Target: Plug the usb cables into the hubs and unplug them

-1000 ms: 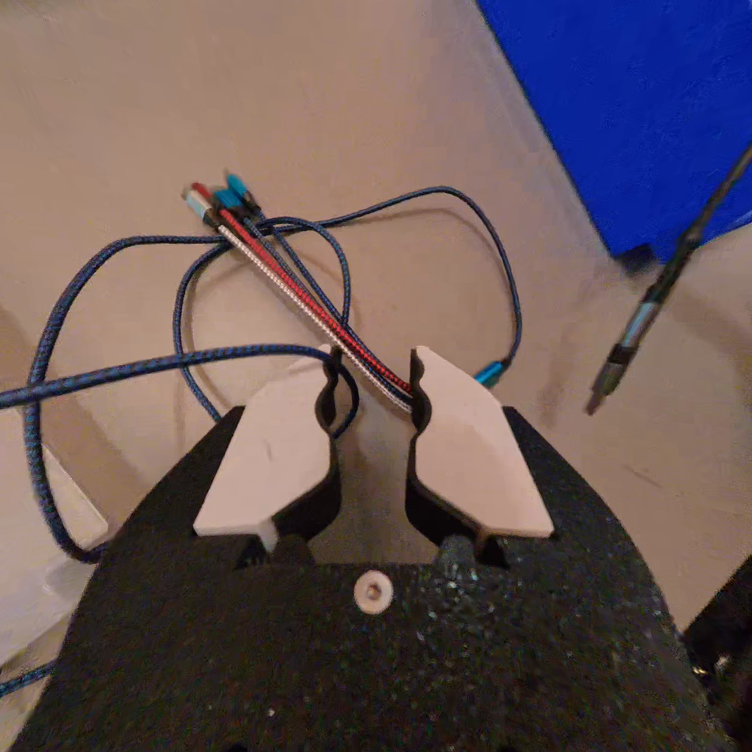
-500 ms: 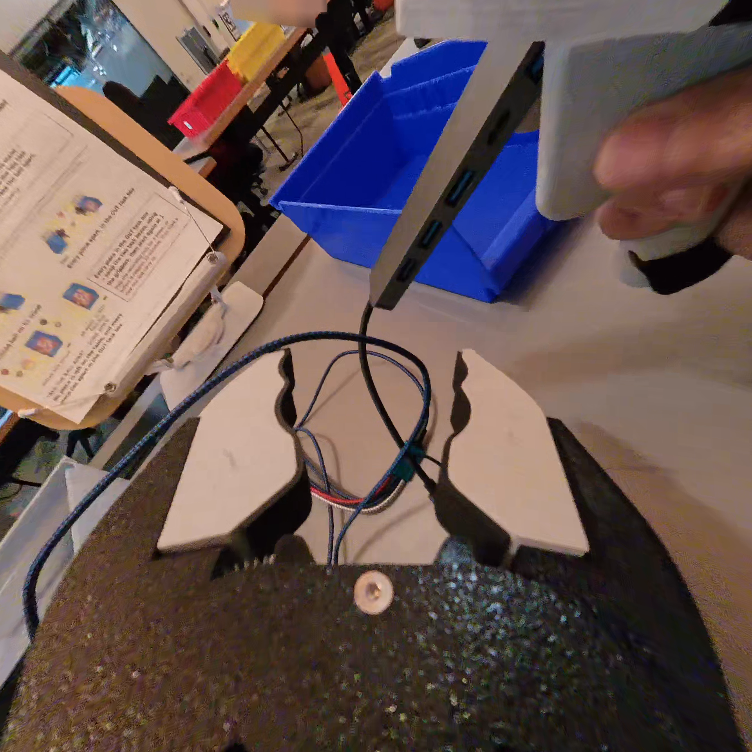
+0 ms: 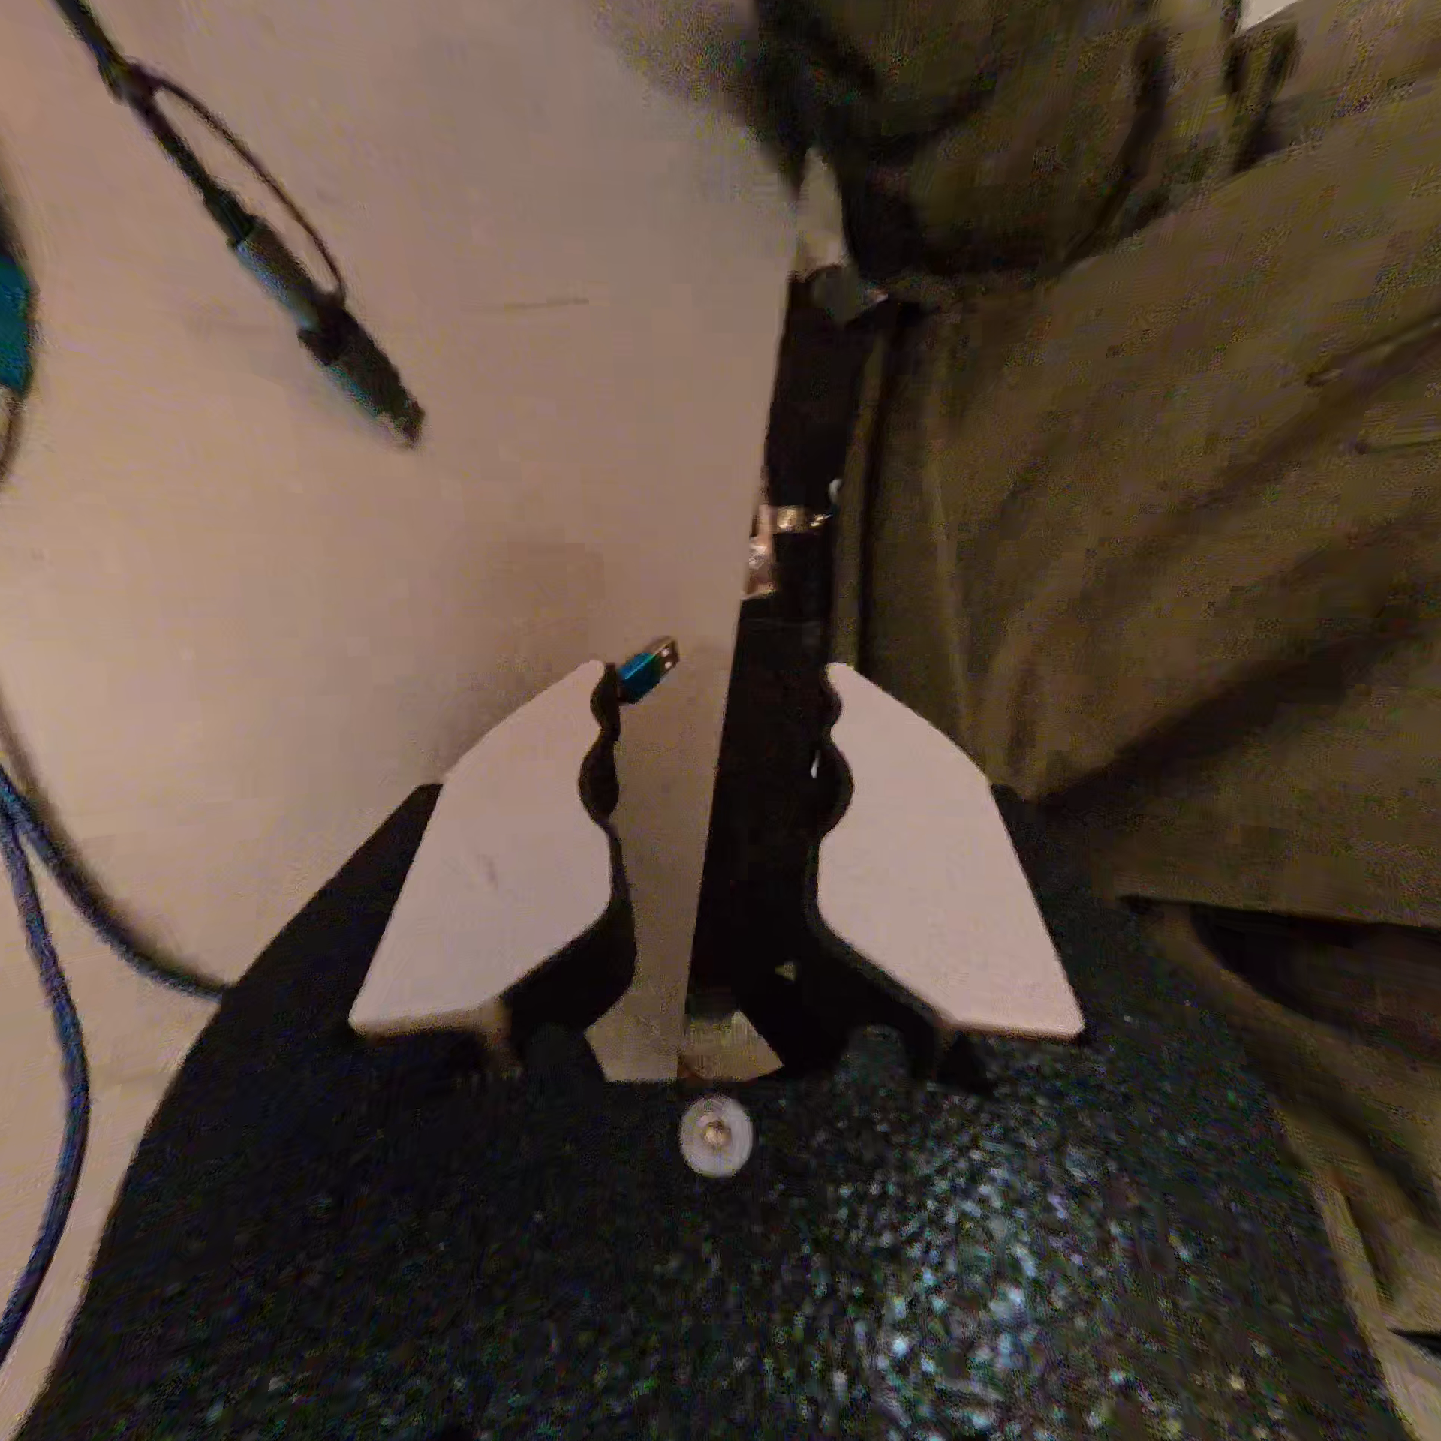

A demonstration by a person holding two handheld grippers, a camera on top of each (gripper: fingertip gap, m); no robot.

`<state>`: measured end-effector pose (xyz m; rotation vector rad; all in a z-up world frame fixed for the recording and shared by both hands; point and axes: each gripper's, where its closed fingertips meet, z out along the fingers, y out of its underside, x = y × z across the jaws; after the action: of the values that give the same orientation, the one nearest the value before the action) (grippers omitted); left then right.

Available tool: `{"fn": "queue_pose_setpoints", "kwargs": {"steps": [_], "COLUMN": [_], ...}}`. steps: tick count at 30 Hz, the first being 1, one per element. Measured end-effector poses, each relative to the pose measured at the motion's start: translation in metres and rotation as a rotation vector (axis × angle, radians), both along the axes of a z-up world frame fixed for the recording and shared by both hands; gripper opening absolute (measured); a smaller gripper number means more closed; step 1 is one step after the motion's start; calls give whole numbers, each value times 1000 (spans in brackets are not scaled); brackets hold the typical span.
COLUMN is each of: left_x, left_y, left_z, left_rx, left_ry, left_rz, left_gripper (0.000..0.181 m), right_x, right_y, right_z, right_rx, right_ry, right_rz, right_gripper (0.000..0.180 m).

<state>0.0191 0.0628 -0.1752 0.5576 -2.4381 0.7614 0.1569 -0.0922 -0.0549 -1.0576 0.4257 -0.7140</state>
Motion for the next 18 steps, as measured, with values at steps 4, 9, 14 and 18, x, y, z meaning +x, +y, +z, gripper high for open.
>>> {"fn": "queue_pose_setpoints", "kwargs": {"steps": [4, 9, 14, 18], "left_x": [32, 116, 168, 181], "left_y": [-47, -95, -102, -98], "left_z": [31, 33, 6, 15], "left_rx": [-273, -124, 97, 56], "left_ry": [-327, -1141, -1442, -1537], "left_rz": [69, 331, 300, 299], "left_gripper": [38, 62, 55, 0], "right_x": [-3, -9, -18, -20], "right_y": [0, 12, 23, 27], "right_z": [4, 5, 10, 6], "right_rx": [-4, -12, 1, -47], "right_ry": [-13, -11, -7, -1], "right_rz": [9, 56, 134, 171], "right_gripper": [36, 35, 36, 35]}}
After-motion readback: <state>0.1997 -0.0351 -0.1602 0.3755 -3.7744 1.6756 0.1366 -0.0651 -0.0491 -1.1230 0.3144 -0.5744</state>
